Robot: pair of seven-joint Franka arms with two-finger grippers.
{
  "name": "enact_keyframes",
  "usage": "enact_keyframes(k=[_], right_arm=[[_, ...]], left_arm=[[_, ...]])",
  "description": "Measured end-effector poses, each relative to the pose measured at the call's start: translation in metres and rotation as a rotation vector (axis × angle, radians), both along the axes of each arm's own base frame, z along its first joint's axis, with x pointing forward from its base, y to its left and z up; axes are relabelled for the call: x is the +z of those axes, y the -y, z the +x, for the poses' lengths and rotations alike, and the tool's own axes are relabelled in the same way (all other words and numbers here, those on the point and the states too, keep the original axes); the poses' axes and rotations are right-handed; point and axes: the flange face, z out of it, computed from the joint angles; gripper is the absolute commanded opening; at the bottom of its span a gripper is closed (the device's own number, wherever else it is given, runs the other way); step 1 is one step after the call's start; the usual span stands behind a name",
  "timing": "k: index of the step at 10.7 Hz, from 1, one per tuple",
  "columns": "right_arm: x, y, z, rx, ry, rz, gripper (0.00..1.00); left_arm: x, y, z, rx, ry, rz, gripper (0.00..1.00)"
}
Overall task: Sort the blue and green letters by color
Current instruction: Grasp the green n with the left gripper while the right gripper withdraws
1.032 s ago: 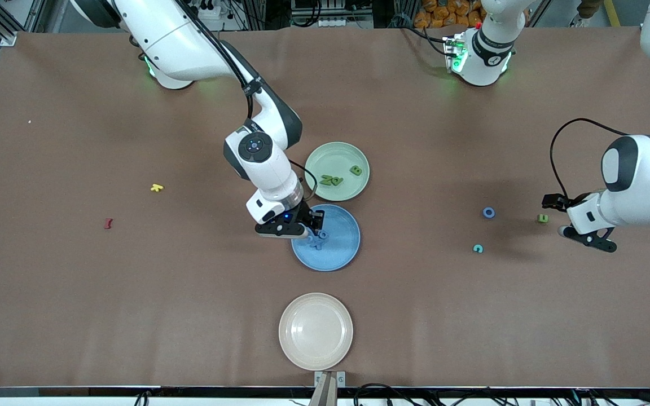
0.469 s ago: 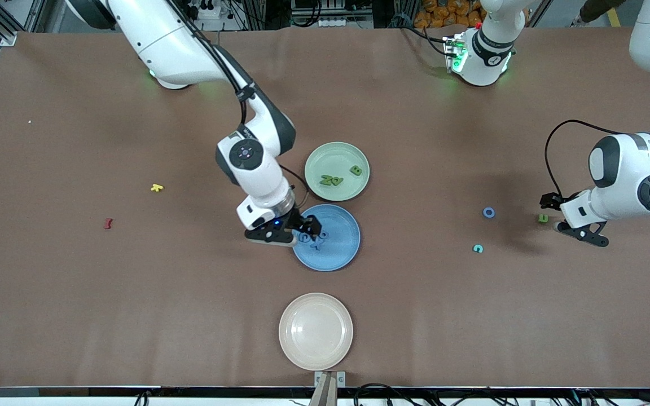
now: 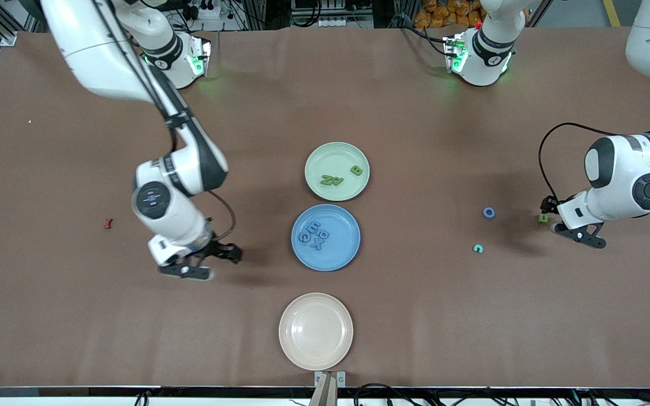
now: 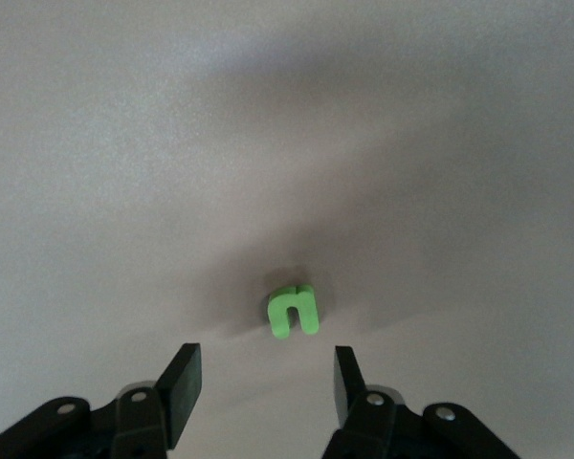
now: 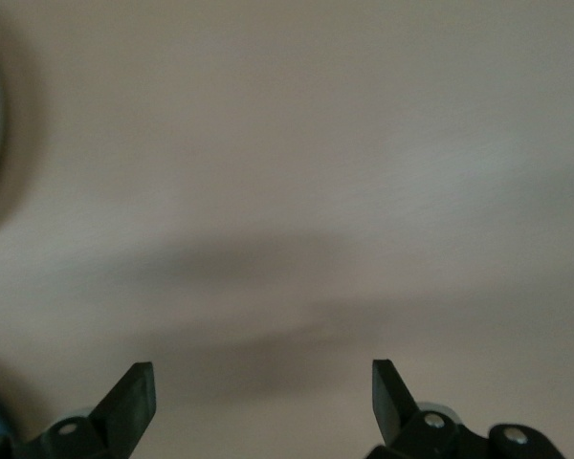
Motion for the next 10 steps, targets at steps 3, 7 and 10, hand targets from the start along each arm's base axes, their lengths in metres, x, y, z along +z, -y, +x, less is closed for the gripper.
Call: enact_keyframes(k=[3,7,10], right_arm=[[0.001,0.105,0.015,0.008,-0.051,-0.054,1.0],[0.036,0.187,0.015,0.083,-0.037,-0.106,1.0],[0.109,0.238,0.012,0.122,0.042,-0.146,1.0]], left_arm=[[-0.006,0.01,0.003,-0.008,0.01,-0.012,0.61],[-0.016,0.0,0.001,0.037,0.012,-0.027,0.54],[-0.021,-0.007,-0.001,0.097,0.011,-0.041,0.53]])
